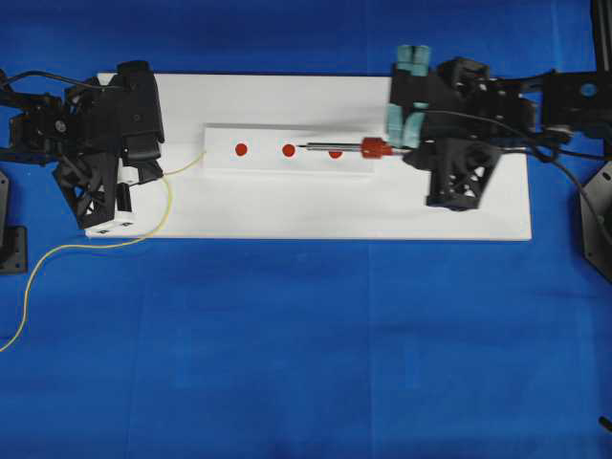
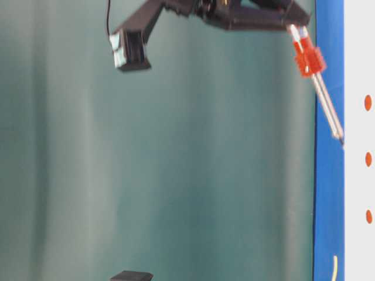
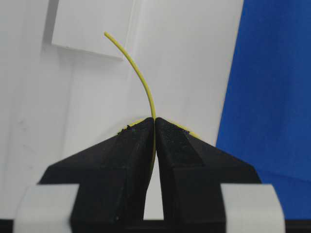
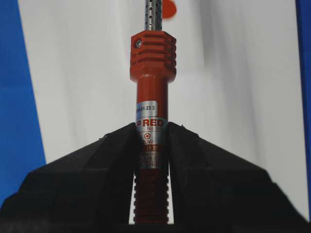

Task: Touch the tip of the soldering iron to the tip of the solder at the mark.

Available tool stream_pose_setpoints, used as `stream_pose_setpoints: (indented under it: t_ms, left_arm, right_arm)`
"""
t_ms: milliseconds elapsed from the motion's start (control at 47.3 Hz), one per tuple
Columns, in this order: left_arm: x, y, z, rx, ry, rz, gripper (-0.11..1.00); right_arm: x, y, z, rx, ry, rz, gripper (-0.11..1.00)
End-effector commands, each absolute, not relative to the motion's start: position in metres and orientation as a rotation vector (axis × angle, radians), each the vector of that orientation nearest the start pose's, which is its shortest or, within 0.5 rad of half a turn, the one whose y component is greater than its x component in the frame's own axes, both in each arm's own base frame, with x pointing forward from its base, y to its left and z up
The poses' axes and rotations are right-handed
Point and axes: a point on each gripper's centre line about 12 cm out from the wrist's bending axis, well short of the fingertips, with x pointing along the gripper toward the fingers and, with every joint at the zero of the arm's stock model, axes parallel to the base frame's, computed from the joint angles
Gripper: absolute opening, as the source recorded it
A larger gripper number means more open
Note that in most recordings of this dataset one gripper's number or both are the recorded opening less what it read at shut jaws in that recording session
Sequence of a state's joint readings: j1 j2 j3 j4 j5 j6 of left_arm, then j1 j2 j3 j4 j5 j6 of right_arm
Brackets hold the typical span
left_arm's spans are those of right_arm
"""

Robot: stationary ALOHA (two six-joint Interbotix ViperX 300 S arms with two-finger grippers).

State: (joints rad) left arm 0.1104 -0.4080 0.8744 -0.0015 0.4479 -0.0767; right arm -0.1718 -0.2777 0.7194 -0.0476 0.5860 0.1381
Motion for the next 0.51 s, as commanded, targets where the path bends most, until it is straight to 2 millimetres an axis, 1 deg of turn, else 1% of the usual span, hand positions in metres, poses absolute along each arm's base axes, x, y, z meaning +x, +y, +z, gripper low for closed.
stream_pose_setpoints:
  t_ms: [0,148,317,486]
  left_arm:
    - [0.280,0.031,0.208,-0.119,0.874,0.135,0.02]
    - [0.282,0.030,0.208,-0.120,0.863,0.134,0.02]
    - [0.289,0.031,0.209,-0.132,0.839,0.140,0.02]
    - [0.305,0.033,0.203,-0.145,0.836,0.145,0.02]
  right_arm:
    - [0.297,-0.055,0.214,0.163,0.974,-0.234,0.07]
    - [0.297,-0.055,0.214,0.164,0.960,-0.233,0.07]
    - [0.298,-0.056,0.214,0.149,0.953,-0.232,0.07]
    - [0.298,-0.056,0.213,0.149,0.951,-0.234,0.07]
